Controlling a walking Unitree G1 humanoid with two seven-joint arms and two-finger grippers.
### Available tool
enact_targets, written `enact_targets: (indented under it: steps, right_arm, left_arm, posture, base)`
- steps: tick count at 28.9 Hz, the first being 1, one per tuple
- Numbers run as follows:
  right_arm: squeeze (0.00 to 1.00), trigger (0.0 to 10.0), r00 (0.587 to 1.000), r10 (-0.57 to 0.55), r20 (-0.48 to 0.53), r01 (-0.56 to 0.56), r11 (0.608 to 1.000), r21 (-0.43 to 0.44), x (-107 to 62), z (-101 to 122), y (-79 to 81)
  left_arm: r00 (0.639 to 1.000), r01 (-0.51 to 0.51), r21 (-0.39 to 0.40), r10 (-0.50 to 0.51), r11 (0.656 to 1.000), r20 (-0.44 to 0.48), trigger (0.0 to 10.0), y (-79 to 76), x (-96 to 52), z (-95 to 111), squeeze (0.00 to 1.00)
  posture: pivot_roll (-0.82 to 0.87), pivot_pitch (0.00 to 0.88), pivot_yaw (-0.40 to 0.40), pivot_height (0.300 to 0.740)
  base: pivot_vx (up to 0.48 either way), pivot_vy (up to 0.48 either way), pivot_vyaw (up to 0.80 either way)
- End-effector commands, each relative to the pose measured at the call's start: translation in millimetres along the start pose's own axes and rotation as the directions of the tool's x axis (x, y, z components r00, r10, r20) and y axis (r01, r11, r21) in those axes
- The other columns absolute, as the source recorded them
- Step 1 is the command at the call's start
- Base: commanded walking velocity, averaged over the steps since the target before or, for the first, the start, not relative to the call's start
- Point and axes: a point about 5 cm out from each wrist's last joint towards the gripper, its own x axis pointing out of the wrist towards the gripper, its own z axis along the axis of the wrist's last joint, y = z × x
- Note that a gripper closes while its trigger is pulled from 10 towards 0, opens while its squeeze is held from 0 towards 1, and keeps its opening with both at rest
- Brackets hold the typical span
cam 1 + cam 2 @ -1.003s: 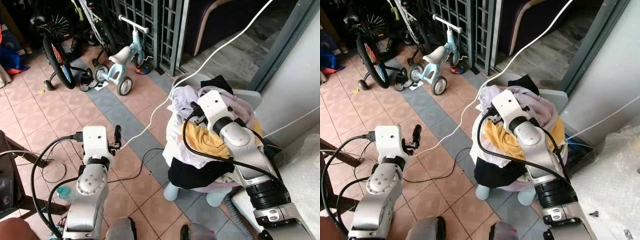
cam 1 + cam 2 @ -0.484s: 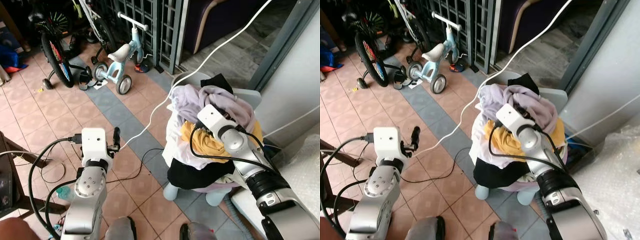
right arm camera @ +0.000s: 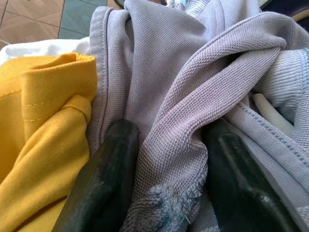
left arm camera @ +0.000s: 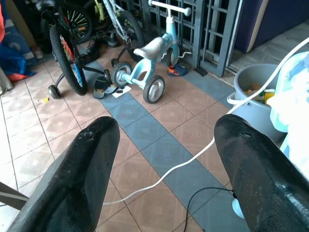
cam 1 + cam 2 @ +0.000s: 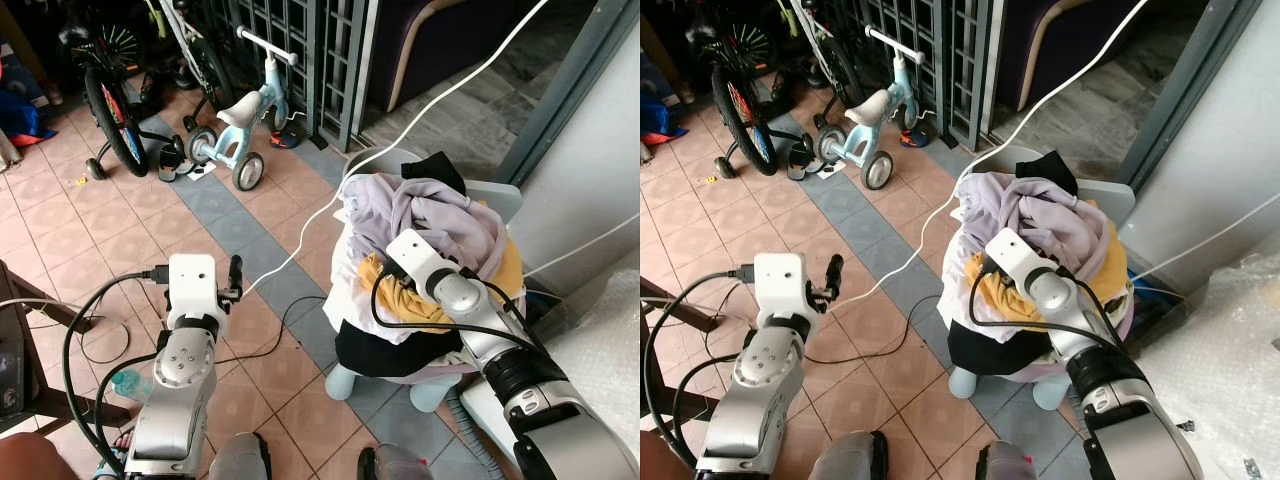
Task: Clothes washing
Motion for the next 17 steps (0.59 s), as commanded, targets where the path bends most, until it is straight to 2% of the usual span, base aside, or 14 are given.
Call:
enact_targets:
  steps: [1, 2, 7, 11, 12, 14, 16, 17]
  right_arm:
    - [0.0, 0.0, 0.994, 0.086, -0.072, -0.081, 0.994, 0.076, -0.3, -18, 17.3]
    - [0.0, 0.0, 0.994, 0.091, -0.059, -0.082, 0.988, 0.133, 1.0, -15, 17.9]
    - [0.0, 0.0, 0.999, 0.039, -0.018, -0.033, 0.964, 0.263, 3.9, -6, 9.9]
    - [0.0, 0.0, 0.997, -0.075, 0.032, 0.059, 0.938, 0.341, 4.3, 8, -9.1]
    - [0.0, 0.0, 0.99, -0.128, 0.061, 0.098, 0.93, 0.355, 4.4, 17, -20.3]
    - [0.0, 0.0, 0.987, -0.149, 0.068, 0.116, 0.929, 0.351, 4.3, 22, -25.8]
    - [0.0, 0.0, 0.973, -0.206, 0.104, 0.148, 0.902, 0.406, 1.9, 35, -40.6]
    - [0.0, 0.0, 0.97, -0.216, 0.11, 0.153, 0.897, 0.415, 1.2, 37, -43.0]
  left_arm:
    - [1.0, -0.007, 0.006, 0.007, 1.0, -0.012, 10.0, 1.2, 0.2, -4, 0.0]
    - [1.0, -0.004, 0.007, 0.004, 1.0, -0.011, 10.0, 0.4, -0.1, -4, 0.0]
    - [1.0, -0.003, 0.007, 0.003, 1.0, -0.012, 10.0, -0.3, 1.4, -5, 0.0]
    - [1.0, 0.002, 0.007, -0.002, 1.0, -0.006, 10.0, -1.7, 2.0, -5, 0.0]
    - [1.0, 0.005, 0.008, -0.005, 1.0, -0.006, 10.0, -3.0, 1.3, -5, 0.0]
    - [1.0, 0.005, 0.007, -0.005, 1.0, -0.007, 10.0, -3.1, 1.2, -6, 0.0]
    - [1.0, 0.011, 0.006, -0.011, 1.0, -0.003, 10.0, -5.3, 0.3, -6, 0.0]
    - [1.0, 0.012, 0.005, -0.012, 1.0, -0.002, 10.0, -5.9, 0.2, -5, 0.0]
  posture:
    - [0.09, 0.069, 0.002, 0.74]
    - [0.08, 0.068, 0.004, 0.74]
    - [0.08, 0.063, 0.007, 0.74]
    - [0.08, 0.06, 0.006, 0.74]
    - [0.08, 0.059, 0.007, 0.74]
    - [0.08, 0.059, 0.007, 0.74]
    - [0.08, 0.063, 0.004, 0.74]
    - [0.08, 0.064, 0.002, 0.74]
  base:
    - [0.0, 0.0, 0.0]
    - [0.0, 0.0, 0.0]
    - [0.0, 0.0, 0.0]
    - [0.0, 0.0, 0.0]
    - [0.0, 0.0, 0.0]
    - [0.0, 0.0, 0.0]
    - [0.0, 0.0, 0.0]
    - [0.0, 0.0, 0.0]
